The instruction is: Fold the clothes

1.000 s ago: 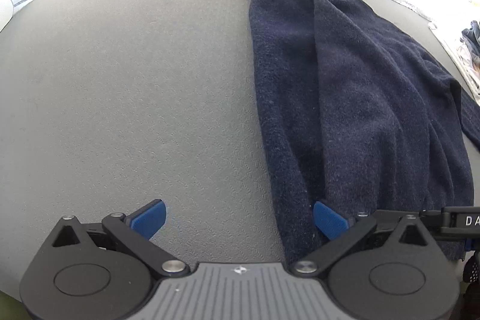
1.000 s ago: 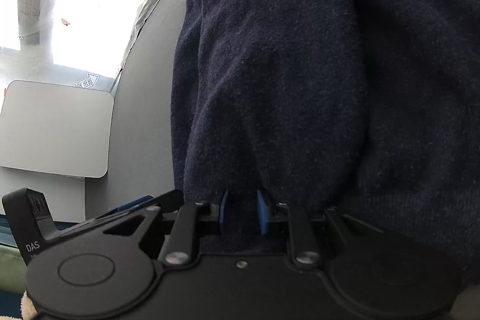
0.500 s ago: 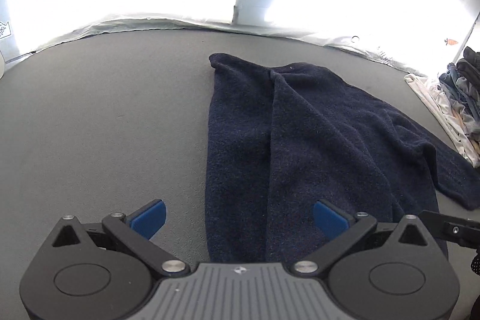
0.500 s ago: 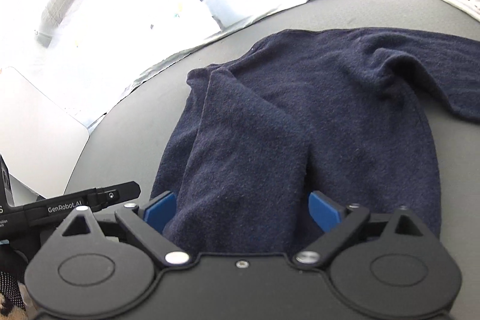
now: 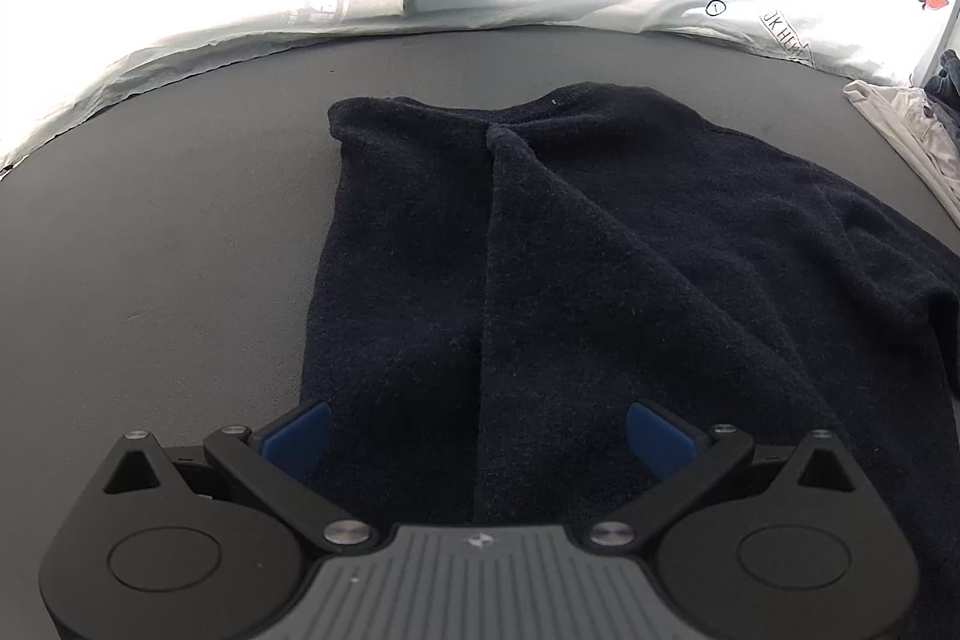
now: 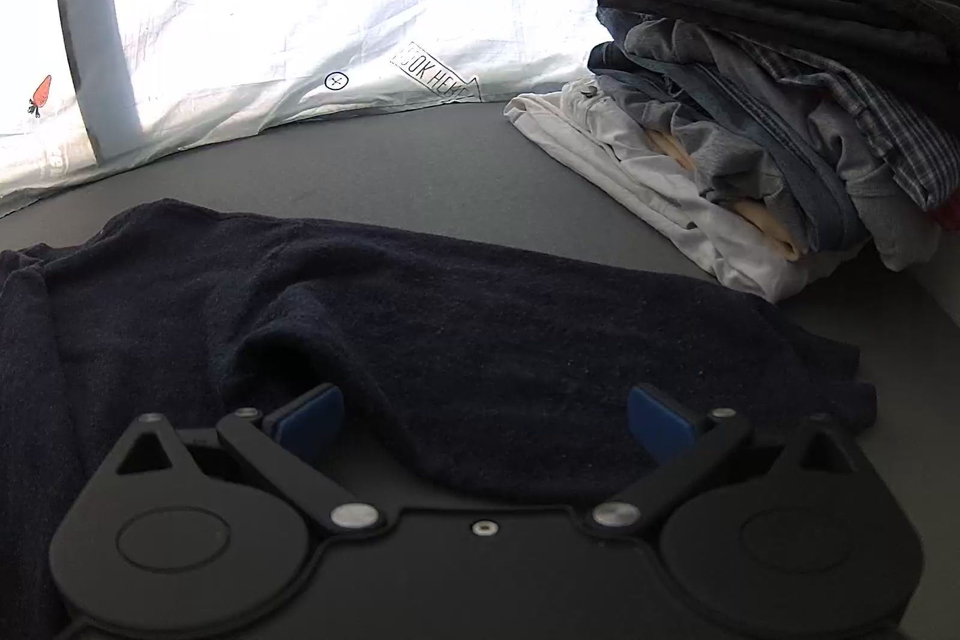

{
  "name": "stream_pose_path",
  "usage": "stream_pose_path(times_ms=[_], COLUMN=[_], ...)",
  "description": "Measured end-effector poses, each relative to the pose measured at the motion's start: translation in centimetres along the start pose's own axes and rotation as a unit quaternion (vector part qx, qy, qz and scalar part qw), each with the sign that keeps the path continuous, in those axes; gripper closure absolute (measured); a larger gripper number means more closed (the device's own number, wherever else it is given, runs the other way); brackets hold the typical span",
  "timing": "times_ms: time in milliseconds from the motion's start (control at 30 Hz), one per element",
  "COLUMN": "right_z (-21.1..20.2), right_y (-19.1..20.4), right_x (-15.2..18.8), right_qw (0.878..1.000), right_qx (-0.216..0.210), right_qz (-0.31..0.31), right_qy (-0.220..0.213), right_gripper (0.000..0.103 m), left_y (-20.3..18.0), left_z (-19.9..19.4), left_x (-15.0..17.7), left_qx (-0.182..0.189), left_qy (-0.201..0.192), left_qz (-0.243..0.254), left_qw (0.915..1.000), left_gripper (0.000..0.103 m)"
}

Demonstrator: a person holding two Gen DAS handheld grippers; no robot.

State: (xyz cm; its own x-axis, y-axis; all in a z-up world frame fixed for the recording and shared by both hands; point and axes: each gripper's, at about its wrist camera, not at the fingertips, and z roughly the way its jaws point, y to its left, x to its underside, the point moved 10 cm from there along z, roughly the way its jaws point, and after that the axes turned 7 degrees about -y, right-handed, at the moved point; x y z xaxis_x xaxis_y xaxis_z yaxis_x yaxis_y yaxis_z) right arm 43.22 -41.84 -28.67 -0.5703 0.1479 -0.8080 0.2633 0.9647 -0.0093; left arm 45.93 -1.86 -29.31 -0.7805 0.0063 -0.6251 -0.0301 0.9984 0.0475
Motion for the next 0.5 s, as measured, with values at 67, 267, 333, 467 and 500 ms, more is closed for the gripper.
stream_pose_path(times_ms=[67,267,333,467,500], right_z=[2.0,4.5,5.2,5.5,5.5], right_y=[-2.6,-8.5,-9.8,-11.1,-11.1], right_x=[-0.1,0.6,1.3,1.8,1.9], right_qw=[0.999,0.995,0.995,0.998,0.998], right_qx=[0.036,0.100,0.101,0.057,0.054], right_qz=[0.009,-0.009,-0.011,0.037,0.040], right_qy=[0.004,0.010,0.015,0.003,-0.002], right_gripper=[0.000,0.000,0.000,0.000,0.000], left_y=[0.1,0.6,0.8,0.7,0.7], left_z=[1.4,3.1,3.1,2.9,2.9], left_x=[0.2,0.8,0.9,0.9,0.9], left_qx=[-0.011,0.010,0.024,0.027,0.027], left_qy=[0.018,0.052,0.049,0.038,0.035], left_qz=[0.002,-0.031,-0.032,-0.027,-0.027], left_qw=[0.9998,0.9981,0.9980,0.9985,0.9987], left_gripper=[0.000,0.000,0.000,0.000,0.000])
